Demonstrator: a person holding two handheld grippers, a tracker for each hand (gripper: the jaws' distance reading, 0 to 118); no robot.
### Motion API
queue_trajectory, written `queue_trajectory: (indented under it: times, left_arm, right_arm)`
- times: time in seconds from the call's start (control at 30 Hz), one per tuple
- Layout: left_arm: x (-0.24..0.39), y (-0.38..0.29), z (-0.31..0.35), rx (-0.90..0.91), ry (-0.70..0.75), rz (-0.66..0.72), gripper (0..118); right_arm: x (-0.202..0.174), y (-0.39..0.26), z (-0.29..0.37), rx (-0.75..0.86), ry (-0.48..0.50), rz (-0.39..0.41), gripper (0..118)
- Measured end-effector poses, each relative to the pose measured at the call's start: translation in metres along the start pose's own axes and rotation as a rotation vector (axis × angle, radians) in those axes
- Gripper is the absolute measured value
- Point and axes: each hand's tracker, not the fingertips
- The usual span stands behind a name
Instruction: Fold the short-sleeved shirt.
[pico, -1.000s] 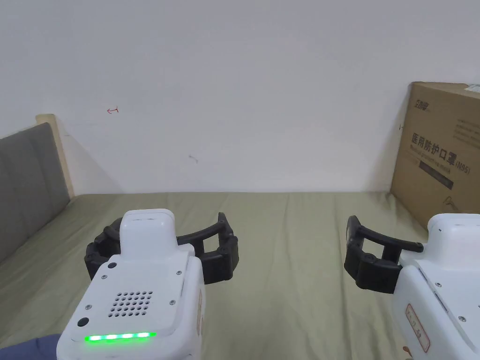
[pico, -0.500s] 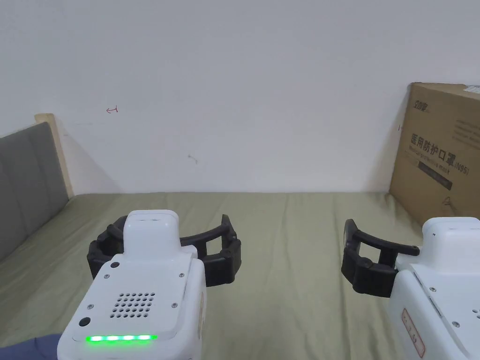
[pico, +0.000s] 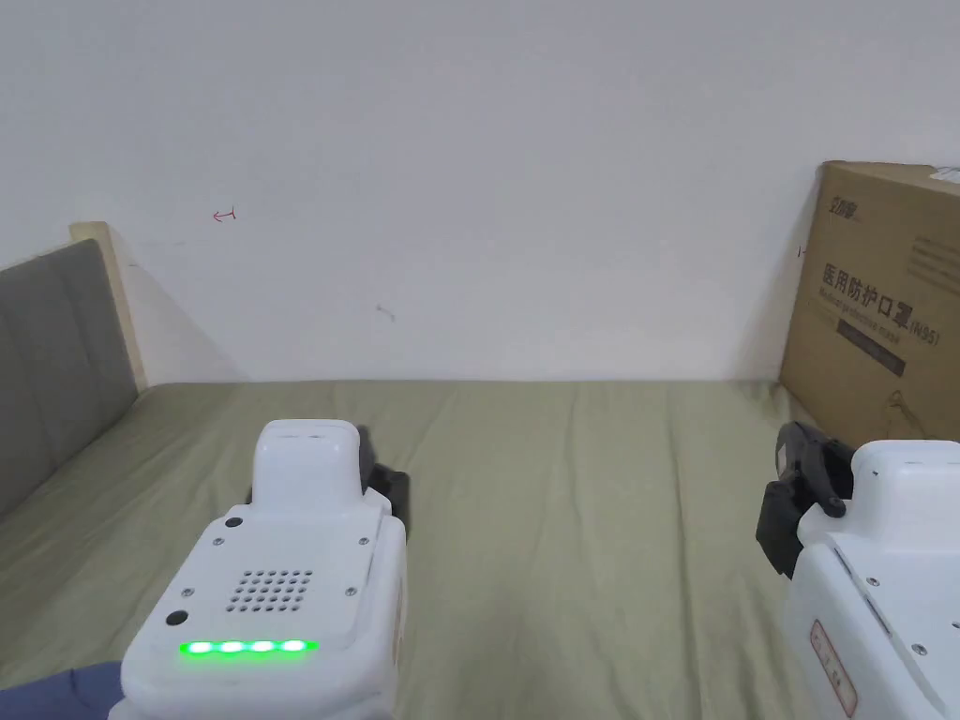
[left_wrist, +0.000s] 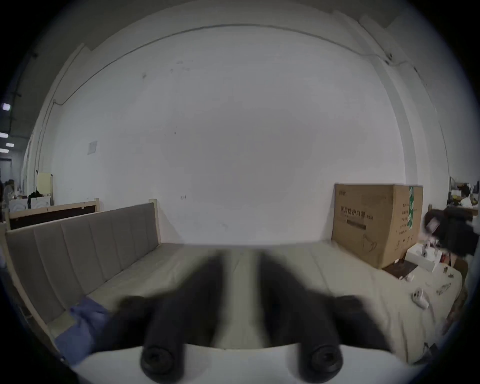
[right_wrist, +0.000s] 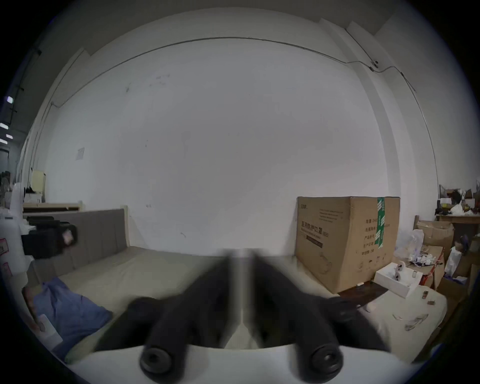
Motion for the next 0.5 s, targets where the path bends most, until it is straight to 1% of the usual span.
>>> queue_trajectory:
  times: [0.03,0.07,0.1,0.13,0.17,0.3,0.4,0.5]
  left_arm:
    - [-0.001,-0.002,-0.002,-0.024,0.031,-0.007,1]
    - [-0.003,-0.003,-0.003,-0.014,0.006,0.028,0]
    - [-0.005,-0.005,-0.003,-0.021,-0.021,0.061,0]
    - [-0.006,-0.006,-0.004,-0.023,-0.01,0.061,0]
    - [-0.004,-0.006,-0.004,-0.026,0.001,0.056,0]
    - [-0.006,-0.008,-0.004,-0.03,-0.008,0.023,0]
    - [-0.019,-0.009,0.003,-0.023,0.01,-0.004,0]
    - [-0.062,-0.013,0.021,-0.011,0.085,-0.026,0]
  right_arm:
    - [-0.001,-0.002,-0.001,-0.001,-0.023,-0.016,0]
    - [0.003,-0.004,-0.002,-0.017,0.037,-0.063,0]
    - [0.006,-0.005,-0.003,-0.03,0.045,-0.078,0]
    - [0.005,-0.006,-0.003,-0.033,0.014,-0.065,0]
    - [0.005,-0.006,-0.002,-0.033,0.006,-0.055,0]
    - [0.003,-0.009,-0.002,-0.029,0.004,-0.034,0]
    - [-0.012,-0.011,-0.009,-0.037,0.024,-0.045,0]
    - [-0.052,-0.012,-0.022,-0.067,0.105,-0.054,0]
